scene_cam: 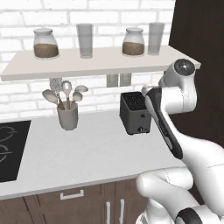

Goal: Start the toaster. Once the lever pops up, take the bread to the plate on the dining counter.

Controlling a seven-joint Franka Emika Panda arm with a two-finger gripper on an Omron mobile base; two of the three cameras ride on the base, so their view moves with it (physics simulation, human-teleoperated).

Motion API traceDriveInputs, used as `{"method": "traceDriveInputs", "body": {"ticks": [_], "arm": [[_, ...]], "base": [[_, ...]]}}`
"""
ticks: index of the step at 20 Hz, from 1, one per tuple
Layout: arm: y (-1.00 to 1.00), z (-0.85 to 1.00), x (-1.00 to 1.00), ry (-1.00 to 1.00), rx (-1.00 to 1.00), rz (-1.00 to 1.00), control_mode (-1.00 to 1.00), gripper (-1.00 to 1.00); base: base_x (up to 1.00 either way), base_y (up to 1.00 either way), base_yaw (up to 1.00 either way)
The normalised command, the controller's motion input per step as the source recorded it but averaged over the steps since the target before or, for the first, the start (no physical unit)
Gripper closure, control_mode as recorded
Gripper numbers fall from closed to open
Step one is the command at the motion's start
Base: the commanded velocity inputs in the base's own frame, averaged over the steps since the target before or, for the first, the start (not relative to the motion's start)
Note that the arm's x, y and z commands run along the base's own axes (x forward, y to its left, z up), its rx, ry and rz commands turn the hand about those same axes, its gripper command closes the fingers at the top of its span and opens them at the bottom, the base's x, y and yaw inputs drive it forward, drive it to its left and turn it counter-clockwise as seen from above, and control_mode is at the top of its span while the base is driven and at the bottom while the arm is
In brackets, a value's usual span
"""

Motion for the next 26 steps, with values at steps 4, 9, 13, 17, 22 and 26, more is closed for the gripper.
{"method": "traceDriveInputs", "body": {"ticks": [4, 9, 13, 17, 22, 26], "arm": [[-0.01, -0.19, -0.54, 0.26, 0.0, 0.0, -1.0, 1.0], [0.0, -0.09, -0.15, 0.08, 0.01, 0.0, -1.0, 1.0], [0.0, -0.09, -0.43, 0.03, 0.01, 0.0, -1.0, 1.0], [0.0, -0.14, -0.77, 0.0, 0.07, 0.0, -1.0, 1.0], [0.0, 0.03, -0.68, -0.08, 0.05, 0.0, -1.0, 1.0], [0.0, 0.23, -0.48, -0.23, 0.07, 0.02, -1.0, 1.0]], "base": [[0.0, 0.0, 0.0], [0.0, 0.0, 0.0], [0.0, 0.0, 0.0], [0.0, 0.0, 0.0], [0.0, 0.0, 0.0], [0.0, 0.0, 0.0]]}}
